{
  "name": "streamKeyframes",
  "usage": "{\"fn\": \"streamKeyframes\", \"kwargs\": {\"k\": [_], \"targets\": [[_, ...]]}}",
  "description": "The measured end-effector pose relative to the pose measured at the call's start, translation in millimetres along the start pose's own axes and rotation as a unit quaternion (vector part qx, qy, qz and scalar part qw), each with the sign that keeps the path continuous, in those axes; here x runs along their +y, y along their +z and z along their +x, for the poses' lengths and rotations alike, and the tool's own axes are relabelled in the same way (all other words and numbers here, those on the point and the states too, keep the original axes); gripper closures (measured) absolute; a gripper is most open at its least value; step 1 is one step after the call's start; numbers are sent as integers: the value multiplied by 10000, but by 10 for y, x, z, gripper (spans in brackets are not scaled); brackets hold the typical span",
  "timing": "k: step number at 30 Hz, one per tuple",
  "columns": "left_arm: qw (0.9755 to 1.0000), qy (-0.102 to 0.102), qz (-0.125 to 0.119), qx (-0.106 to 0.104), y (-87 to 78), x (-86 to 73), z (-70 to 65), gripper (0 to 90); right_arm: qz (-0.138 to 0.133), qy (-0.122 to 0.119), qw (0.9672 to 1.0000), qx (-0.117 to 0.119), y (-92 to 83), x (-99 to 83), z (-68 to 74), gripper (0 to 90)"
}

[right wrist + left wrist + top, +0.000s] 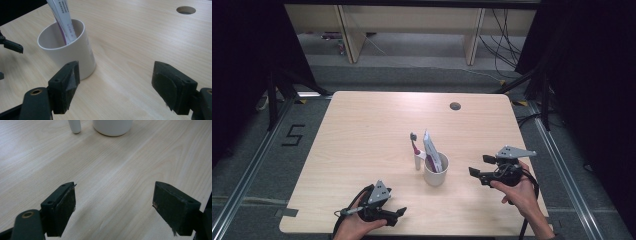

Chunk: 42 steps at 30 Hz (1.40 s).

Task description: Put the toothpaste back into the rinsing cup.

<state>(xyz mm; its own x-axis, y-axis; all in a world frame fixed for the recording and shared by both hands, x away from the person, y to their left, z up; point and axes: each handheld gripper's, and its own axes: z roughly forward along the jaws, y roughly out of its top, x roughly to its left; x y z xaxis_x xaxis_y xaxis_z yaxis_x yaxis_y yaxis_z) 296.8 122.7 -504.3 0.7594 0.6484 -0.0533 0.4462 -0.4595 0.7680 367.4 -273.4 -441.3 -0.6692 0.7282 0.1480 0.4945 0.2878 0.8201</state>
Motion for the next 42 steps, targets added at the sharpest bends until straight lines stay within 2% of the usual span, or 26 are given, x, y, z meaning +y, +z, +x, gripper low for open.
{"fn": "streamKeyframes", "kwargs": {"k": [2,4,5,6,7,9,10,12,13,16,18,19,25,26,28,29,30,31,32,33,34,35,37,38,40,42], "targets": [[10000,1,0,-18,0,-1,0,180,49,116,9999,12,-15,-27,6,234],[10000,-14,-20,-29,8,-6,-3,180,38,20,10000,-23,-16,-55,-14,230],[10000,-9,17,-8,4,-3,-6,180,79,173,9998,-3,-26,-71,8,231],[10000,0,27,15,6,-2,-5,180,77,178,9998,28,-27,-91,4,231],[10000,-5,21,-9,7,-2,-8,180,64,-10,10000,-39,-33,-98,-21,230],[10000,3,23,18,6,-3,-4,180,138,171,9998,25,-47,-127,0,229],[10000,-20,-22,-16,12,-7,-4,180,99,59,9999,4,-47,-134,-17,229],[10000,-14,-18,-15,9,-8,2,180,85,131,9999,13,-56,-153,-9,229],[10000,-13,-21,-14,9,-9,1,180,113,2,9999,-16,-69,-156,-28,229],[10000,6,5,17,2,-6,-2,180,112,225,9997,56,-77,-185,3,229],[10000,1,8,4,-2,-14,-5,180,117,-1,9999,-46,-88,-194,-24,227],[10000,-17,11,11,-4,-18,-5,180,182,199,9996,27,-99,-202,1,227],[10000,-15,-7,-4,-19,-12,5,180,136,75,9999,-2,-125,-258,-11,227],[10000,-63,-57,-8,-12,-11,-4,180,188,197,9996,32,-133,-277,7,227],[10000,-3,0,5,-16,-11,1,180,158,64,9998,-37,-142,-304,-10,226],[10000,-9,-2,8,-14,-14,-1,180,209,225,9995,48,-142,-316,10,225],[10000,-13,-6,1,-12,-18,0,180,205,107,9997,-10,-153,-323,-6,225],[10000,-14,5,28,-12,-21,2,180,181,264,9995,37,-149,-340,17,224],[10000,-35,-16,10,-11,-26,-1,180,171,94,9998,-7,-150,-343,-4,221],[10000,-36,4,7,-20,-30,-3,180,206,63,9998,-17,-167,-345,-4,219],[10000,-39,-8,15,-25,-32,-4,180,173,238,9996,37,-162,-358,23,217],[10000,-67,-37,16,-24,-33,-8,180,140,51,9999,-42,-170,-362,6,211],[10000,-66,-50,22,-27,-34,-10,180,186,134,9997,10,-178,-378,28,202],[10000,13,23,50,-36,-34,1,180,134,7,9999,-39,-175,-389,20,199],[10000,-76,-43,21,-26,-39,-15,180,168,158,9997,47,-177,-414,54,193],[10000,-72,-34,27,-27,-42,-14,180,145,25,9999,-15,-184,-432,44,186]]}}
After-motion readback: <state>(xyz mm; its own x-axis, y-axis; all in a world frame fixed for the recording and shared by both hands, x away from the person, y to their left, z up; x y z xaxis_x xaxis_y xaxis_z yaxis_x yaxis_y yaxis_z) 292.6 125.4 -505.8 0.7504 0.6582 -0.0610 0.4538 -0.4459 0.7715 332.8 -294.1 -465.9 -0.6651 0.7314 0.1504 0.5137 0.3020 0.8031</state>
